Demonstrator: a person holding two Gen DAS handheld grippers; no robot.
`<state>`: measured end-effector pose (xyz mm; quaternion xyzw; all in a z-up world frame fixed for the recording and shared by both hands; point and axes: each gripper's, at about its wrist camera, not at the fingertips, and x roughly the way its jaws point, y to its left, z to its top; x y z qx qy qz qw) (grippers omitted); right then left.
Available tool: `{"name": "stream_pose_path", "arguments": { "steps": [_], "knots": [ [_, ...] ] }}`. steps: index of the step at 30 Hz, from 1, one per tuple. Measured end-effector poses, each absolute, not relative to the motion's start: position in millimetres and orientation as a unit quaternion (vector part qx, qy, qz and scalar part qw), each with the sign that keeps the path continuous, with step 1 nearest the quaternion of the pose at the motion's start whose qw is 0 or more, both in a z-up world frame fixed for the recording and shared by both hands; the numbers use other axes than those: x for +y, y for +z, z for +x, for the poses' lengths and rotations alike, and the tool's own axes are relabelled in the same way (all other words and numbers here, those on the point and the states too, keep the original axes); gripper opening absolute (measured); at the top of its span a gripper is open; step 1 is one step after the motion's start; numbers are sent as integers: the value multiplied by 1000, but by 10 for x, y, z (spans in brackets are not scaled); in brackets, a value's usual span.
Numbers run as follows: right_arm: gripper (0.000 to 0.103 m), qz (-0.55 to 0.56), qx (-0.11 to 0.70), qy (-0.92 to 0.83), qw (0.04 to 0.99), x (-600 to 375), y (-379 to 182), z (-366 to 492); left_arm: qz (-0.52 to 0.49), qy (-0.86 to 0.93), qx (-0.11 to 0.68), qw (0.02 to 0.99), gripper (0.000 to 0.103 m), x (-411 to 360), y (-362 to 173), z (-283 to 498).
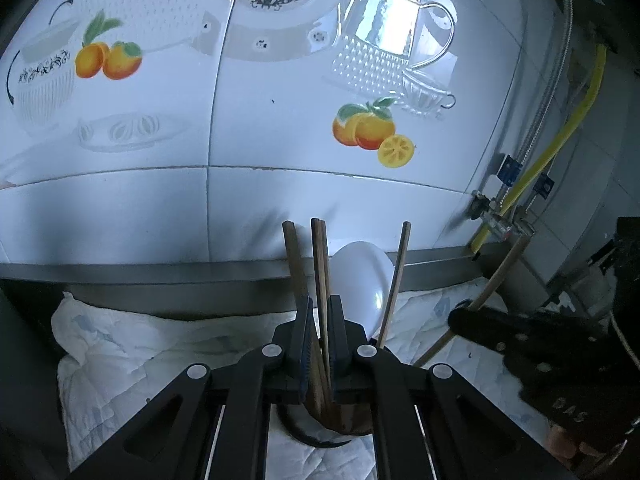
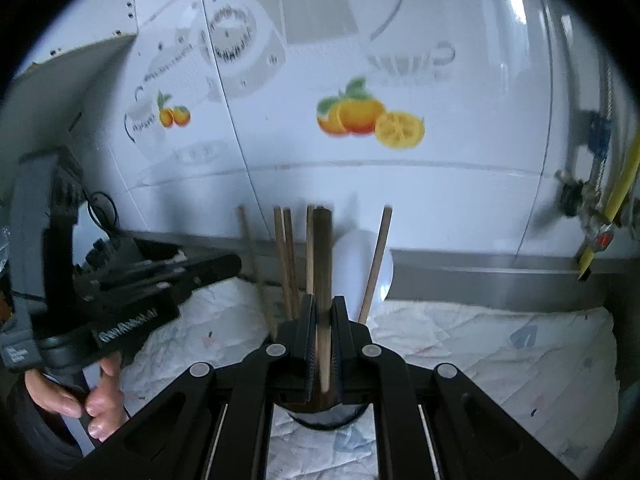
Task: Organize utensils
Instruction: 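Lower both held chopsticks into the black pot and open both grippers, then move both grippers down to the last loose chopsticks and close on them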
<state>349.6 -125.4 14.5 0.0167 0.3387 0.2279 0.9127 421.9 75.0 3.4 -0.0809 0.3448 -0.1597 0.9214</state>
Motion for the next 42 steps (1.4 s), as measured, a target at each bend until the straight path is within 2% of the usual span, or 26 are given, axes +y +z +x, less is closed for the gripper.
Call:
{"name": "stream_pose_path", "arguments": {
  "steps": [6,8,10,12,20,29,37,42],
  "knots": [
    [10,30,351,225,908,-1317,94,3539,-90,-163,354,917,8,761,22,4223],
    [15,30,350,218,911,-1348,105,3524,-91,-163,355,916,8,764,33,4208],
    [36,28,345,216,913,-1375,136,3504,-92,-166,355,915,8,765,53,4184],
    [44,27,337,214,916,-1383,176,3483,-90,-165,354,916,9,764,79,4143],
    [44,10,341,216,915,-1525,188,3276,-81,-169,361,914,9,765,107,3883],
    [43,-7,398,215,892,-1758,-235,2892,-74,-178,398,897,9,641,-130,3467],
    [30,-5,467,211,859,-1922,-815,2677,-77,-185,430,881,9,531,-409,3119],
    [28,-13,494,204,845,-1903,-1097,2660,-78,-191,455,866,9,448,-634,3014]
  ]
}}
